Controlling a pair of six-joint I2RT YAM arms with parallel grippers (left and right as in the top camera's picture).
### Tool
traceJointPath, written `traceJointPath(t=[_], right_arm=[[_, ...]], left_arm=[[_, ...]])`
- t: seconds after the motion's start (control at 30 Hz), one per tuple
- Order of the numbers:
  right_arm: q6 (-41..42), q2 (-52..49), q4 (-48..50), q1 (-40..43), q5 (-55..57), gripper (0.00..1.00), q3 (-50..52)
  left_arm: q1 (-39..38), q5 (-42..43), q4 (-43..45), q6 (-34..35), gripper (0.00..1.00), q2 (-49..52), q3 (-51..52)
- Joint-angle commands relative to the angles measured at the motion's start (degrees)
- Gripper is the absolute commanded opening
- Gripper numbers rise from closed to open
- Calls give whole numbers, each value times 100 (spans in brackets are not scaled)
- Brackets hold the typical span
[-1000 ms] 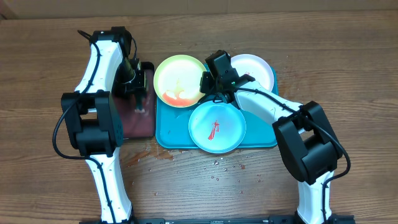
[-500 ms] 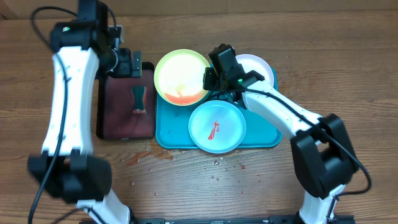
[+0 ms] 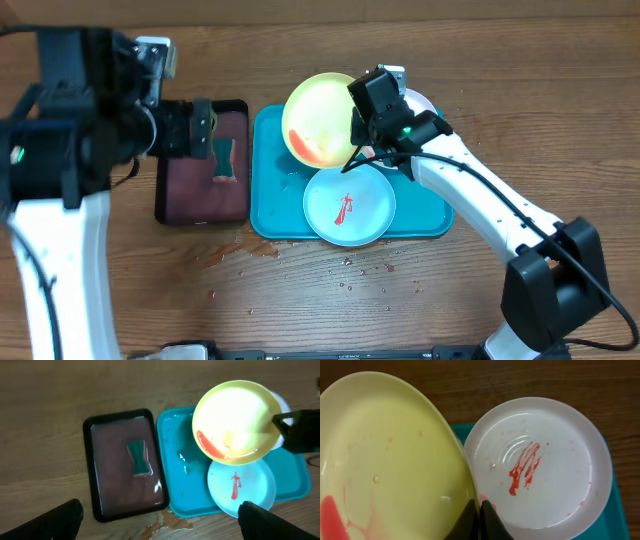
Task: Clean dirty plates on tray and stack at the side
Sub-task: 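Dip the sponge into the black tray water and release it, then lift the yellow plate with the right gripper and tilt it upright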
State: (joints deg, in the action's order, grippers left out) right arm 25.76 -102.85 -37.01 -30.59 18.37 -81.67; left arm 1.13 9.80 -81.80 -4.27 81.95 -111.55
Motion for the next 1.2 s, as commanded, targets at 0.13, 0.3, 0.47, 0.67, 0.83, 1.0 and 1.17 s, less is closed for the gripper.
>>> traceJointPath(t=[0.13, 0.3, 0.47, 0.67, 0.83, 1.0, 1.17], right_arm=[[-533, 326, -28, -275, 979, 4, -175], [-592, 326, -42, -321, 1036, 4, -175], [-634, 326, -39, -321, 1143, 4, -175], [-826, 326, -13, -321, 1239, 4, -175], [-1108, 326, 96, -323, 1698, 4, -175], [-1471, 323, 247, -411, 2107, 4, -175], [-1906, 323, 466, -682, 2830, 4, -173]], left_arm=[[-39, 201, 507, -345, 100, -1484, 1672], [-37, -166, 1202, -214, 100, -2568, 3340], [-37, -310, 1700, 138, 100, -3193, 4496], [-39, -468, 1996, 260, 100, -3294, 4732], [-39, -535, 2052, 258, 100, -3244, 4734], [-39, -535, 2031, 258, 100, -3187, 4734], [-39, -535, 2031, 258, 100, -3134, 4734]])
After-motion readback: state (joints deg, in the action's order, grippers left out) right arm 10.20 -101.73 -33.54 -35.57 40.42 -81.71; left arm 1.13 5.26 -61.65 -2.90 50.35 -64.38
